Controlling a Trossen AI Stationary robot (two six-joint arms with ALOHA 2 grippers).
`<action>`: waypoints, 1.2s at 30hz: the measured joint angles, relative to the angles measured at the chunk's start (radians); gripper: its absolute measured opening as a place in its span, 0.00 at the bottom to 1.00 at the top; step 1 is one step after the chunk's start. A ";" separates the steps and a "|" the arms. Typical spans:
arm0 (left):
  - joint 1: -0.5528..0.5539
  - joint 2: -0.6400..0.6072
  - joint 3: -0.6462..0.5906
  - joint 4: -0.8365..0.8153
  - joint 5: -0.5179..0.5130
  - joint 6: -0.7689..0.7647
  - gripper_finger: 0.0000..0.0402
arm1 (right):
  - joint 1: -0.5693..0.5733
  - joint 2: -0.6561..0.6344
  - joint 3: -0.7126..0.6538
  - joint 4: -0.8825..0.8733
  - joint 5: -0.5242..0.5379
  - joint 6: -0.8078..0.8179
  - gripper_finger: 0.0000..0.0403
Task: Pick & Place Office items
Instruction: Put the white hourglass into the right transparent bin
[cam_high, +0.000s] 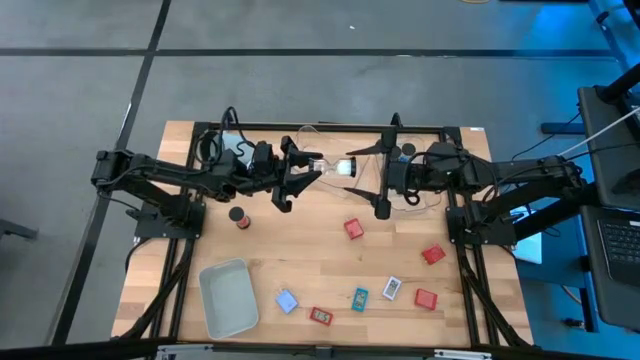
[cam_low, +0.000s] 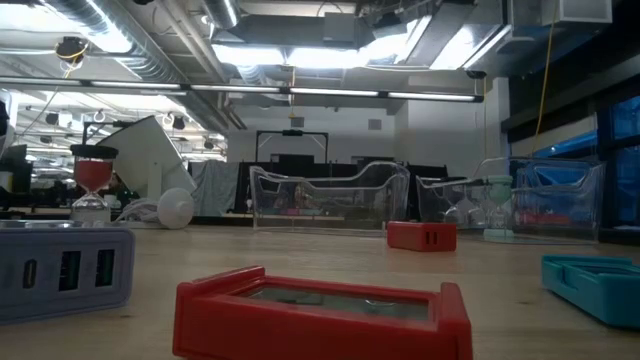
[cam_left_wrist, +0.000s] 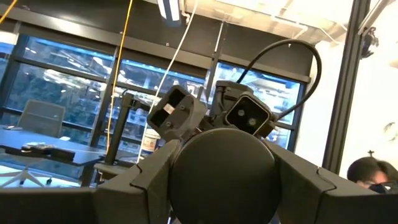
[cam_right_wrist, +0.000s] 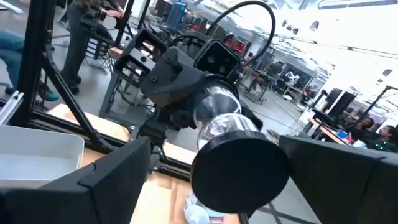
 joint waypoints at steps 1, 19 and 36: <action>0.000 0.000 0.000 0.000 0.000 0.000 0.51 | 0.000 0.005 0.000 0.007 0.001 0.009 0.88; 0.000 0.000 0.000 0.009 0.005 0.000 0.51 | -0.001 0.061 0.000 0.096 0.022 0.059 0.52; 0.000 -0.001 0.000 0.008 0.001 -0.001 0.51 | 0.000 0.063 0.000 0.097 0.058 0.176 0.51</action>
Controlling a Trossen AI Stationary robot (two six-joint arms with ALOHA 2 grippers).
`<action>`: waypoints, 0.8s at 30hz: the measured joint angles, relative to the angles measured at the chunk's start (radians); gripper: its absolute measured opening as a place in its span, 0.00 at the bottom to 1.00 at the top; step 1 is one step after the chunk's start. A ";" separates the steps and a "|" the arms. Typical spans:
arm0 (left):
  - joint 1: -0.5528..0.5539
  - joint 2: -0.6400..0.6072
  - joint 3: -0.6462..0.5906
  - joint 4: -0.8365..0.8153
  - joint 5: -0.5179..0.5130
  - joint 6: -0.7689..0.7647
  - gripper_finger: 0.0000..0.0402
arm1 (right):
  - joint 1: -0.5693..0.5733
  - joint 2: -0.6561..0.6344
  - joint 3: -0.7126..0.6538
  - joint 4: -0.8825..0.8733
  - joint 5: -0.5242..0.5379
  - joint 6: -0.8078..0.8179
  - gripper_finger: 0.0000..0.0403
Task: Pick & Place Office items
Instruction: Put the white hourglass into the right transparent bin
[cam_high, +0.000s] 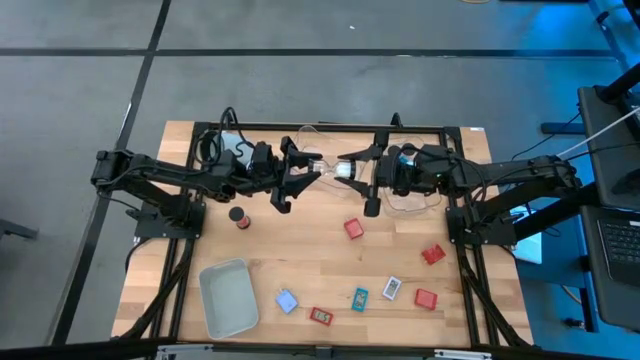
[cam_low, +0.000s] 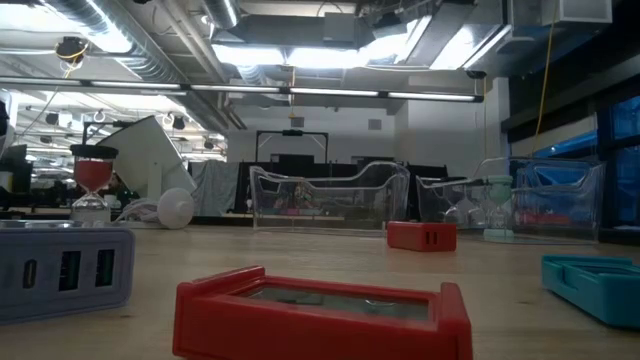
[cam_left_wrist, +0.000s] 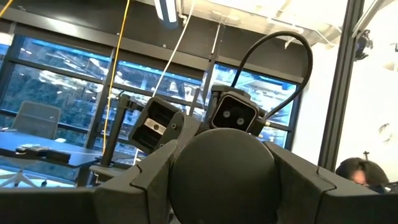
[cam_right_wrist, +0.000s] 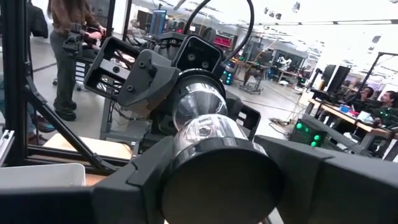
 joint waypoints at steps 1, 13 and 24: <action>0.000 0.000 0.000 0.000 0.000 -0.002 0.51 | 0.000 0.000 0.000 -0.001 -0.001 0.005 0.51; 0.000 0.000 0.000 -0.032 -0.007 0.013 0.66 | 0.000 0.000 0.000 0.000 0.008 0.017 0.51; 0.064 -0.067 0.001 -0.120 -0.023 -0.006 0.74 | -0.002 -0.098 0.002 -0.350 0.325 0.164 0.51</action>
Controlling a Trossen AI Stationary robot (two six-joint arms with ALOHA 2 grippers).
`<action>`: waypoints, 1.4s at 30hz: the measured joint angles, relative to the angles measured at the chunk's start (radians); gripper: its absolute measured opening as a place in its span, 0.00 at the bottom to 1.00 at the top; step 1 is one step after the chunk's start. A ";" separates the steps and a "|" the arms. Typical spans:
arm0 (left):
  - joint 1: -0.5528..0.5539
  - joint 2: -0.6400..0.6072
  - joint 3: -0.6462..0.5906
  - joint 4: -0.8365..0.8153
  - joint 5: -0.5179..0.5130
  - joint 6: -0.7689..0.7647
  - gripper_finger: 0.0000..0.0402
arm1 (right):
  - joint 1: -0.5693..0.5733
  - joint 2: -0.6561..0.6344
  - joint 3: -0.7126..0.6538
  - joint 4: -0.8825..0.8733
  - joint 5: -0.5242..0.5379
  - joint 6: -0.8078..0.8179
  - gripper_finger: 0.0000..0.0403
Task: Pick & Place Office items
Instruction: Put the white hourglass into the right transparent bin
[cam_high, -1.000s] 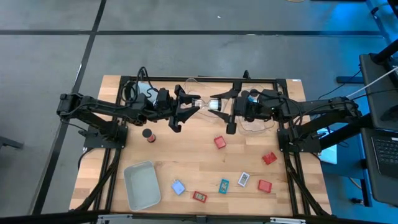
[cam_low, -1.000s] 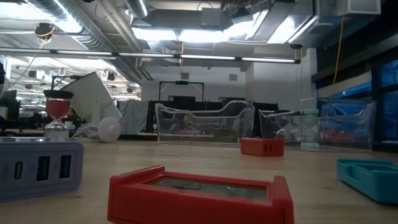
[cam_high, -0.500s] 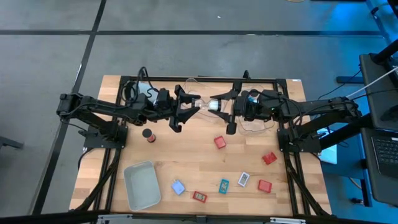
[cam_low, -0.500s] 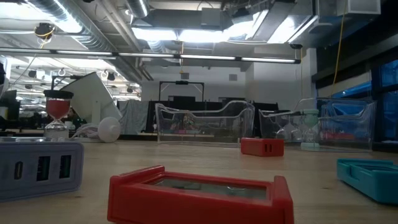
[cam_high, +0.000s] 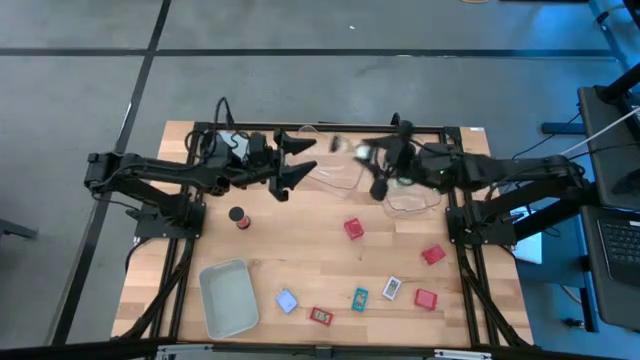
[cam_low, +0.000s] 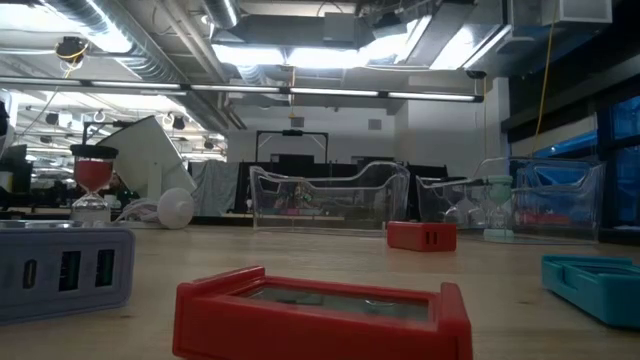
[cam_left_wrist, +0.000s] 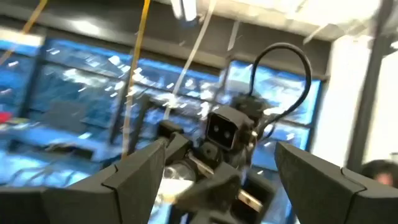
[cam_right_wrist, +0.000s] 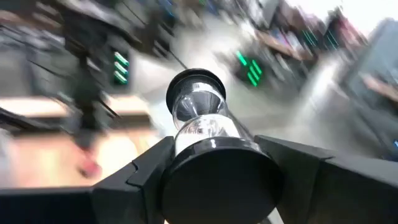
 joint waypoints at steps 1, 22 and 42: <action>0.009 -0.004 0.000 -0.031 -0.014 0.000 0.74 | -0.001 -0.021 0.000 -0.068 0.033 0.043 0.51; 0.017 -0.011 -0.002 -0.367 -0.145 -0.030 0.74 | -0.250 0.093 -0.001 -1.050 -0.225 0.693 0.51; -0.009 -0.011 -0.002 -0.398 -0.134 -0.001 0.74 | -0.460 0.435 -0.001 -0.939 -0.372 0.333 0.51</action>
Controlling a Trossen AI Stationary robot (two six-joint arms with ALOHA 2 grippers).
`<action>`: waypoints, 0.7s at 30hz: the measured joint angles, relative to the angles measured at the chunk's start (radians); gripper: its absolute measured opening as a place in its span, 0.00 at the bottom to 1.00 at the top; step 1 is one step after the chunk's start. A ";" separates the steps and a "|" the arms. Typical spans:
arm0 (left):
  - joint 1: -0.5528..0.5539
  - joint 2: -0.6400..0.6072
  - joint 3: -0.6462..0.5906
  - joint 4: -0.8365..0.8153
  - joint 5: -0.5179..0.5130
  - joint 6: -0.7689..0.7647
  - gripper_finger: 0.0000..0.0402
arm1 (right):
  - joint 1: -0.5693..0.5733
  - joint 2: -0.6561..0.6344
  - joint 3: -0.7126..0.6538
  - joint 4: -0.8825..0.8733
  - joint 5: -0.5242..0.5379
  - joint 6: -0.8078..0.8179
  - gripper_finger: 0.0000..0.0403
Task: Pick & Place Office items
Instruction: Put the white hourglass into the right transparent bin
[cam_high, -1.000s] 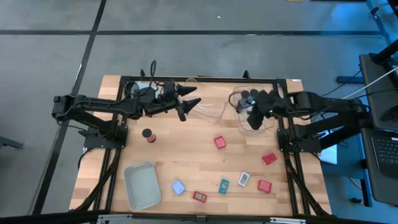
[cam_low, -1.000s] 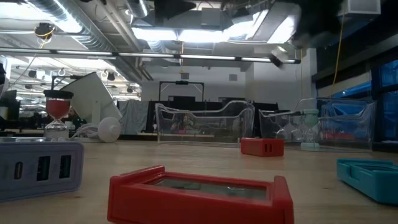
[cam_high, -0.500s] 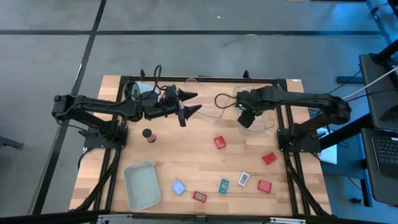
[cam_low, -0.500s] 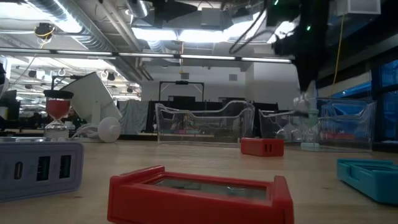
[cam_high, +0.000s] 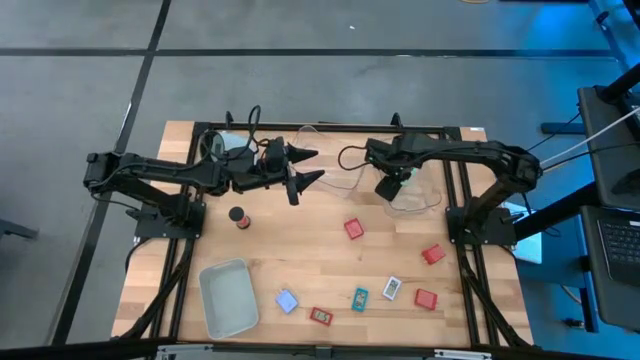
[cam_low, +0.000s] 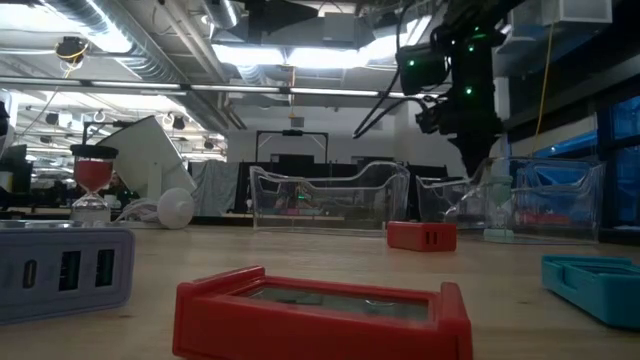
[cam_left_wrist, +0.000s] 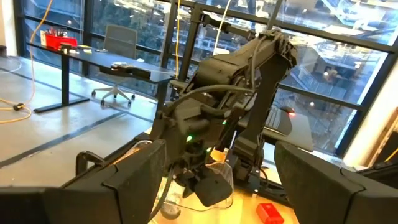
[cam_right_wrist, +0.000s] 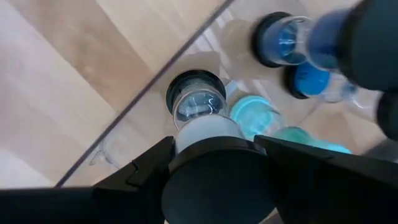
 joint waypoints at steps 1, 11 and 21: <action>0.001 0.000 0.000 0.000 0.000 0.004 0.74 | -0.008 0.007 0.000 0.005 -0.004 -0.012 0.51; 0.001 0.000 0.000 0.000 0.000 0.046 0.74 | -0.077 0.032 0.000 0.043 -0.004 -0.056 0.51; 0.001 0.000 0.000 0.000 -0.001 0.054 0.74 | -0.089 0.032 0.000 0.070 -0.033 -0.078 0.52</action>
